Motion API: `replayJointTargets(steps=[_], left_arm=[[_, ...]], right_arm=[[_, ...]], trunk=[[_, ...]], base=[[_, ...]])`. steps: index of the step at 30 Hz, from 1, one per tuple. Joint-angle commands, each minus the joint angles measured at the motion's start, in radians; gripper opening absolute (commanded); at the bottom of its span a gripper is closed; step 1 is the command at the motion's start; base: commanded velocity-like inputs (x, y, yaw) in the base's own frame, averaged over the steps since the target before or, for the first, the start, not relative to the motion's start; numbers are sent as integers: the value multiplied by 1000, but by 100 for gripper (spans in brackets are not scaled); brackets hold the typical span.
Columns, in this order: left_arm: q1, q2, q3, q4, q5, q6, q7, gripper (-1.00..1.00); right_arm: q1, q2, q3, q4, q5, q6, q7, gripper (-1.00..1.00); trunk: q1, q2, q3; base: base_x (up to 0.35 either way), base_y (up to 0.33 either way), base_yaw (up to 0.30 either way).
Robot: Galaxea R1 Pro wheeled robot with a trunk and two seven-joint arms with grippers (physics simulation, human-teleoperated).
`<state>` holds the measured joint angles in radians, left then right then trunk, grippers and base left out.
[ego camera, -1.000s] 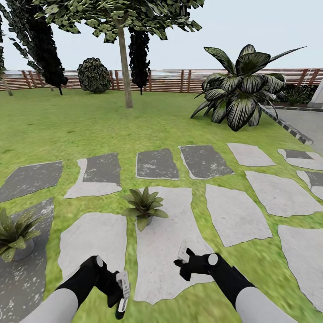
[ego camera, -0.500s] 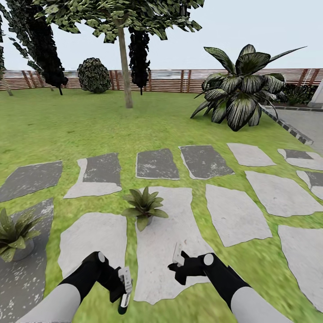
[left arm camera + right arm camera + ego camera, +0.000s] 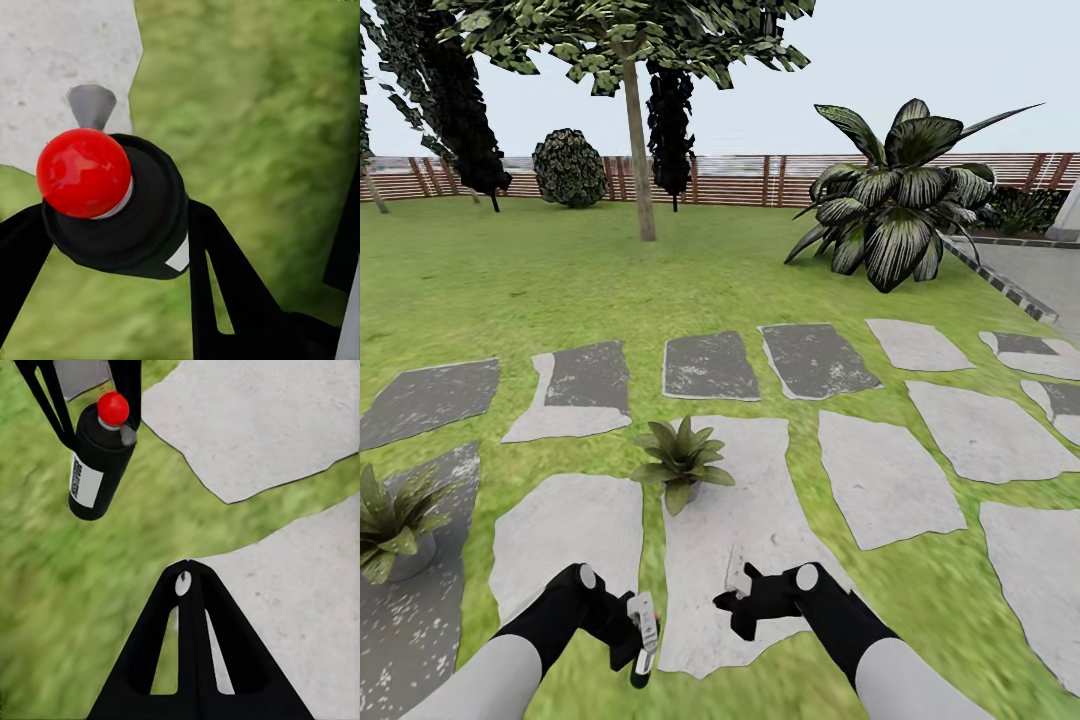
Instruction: Pick up the pesticide atomizer in the garden and spray insectifuge to fully cover both potted plants in the garden.
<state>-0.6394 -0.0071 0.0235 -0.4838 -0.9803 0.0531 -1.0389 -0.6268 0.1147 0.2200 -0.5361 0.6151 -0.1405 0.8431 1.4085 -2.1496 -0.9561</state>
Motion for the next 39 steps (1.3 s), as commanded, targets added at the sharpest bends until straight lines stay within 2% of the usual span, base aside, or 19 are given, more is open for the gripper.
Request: replayJointTargets(steps=[1,5,7,9,12,19,27,39], left_arm=[[0,-1,3,-2,-3,3,-3,-100],[-2,-1,5,-1,-2,0,-1,-100],[-3,-2,8,2,0,-29,-1,-100],[-3,-1,13,7,14,-69,-2,-100],[-3,-3,14,9,47,-83,-2,-100],[-2,-7,15,10,59,-88,-1,-100],[0,-39,13,11,72,-99,-1,-100],[-1,-65,15,12,74,-105,0,-100]], right_arm=[[0,5,-1,-1,11,-8,0,-100],[-1,9,-1,0,11,-8,1,-100],[-1,9,-1,1,11,-8,1,-100],[-1,10,-1,1,12,-8,1,-100],[-1,10,-1,1,12,-8,4,-100],[-1,14,-1,-1,11,-8,17,-100],[-2,14,-1,-20,11,-8,17,-100],[-2,15,-1,-19,11,-8,17,-100]], trunk=[[0,0,-1],[0,0,-1],[0,0,-1],[0,0,-1],[0,0,-1],[0,0,-1],[0,0,-1],[0,0,-1]], base=[[0,0,0],[0,0,0],[0,0,0],[0,0,0],[0,0,0],[0,0,0],[0,0,0],[0,0,0]])
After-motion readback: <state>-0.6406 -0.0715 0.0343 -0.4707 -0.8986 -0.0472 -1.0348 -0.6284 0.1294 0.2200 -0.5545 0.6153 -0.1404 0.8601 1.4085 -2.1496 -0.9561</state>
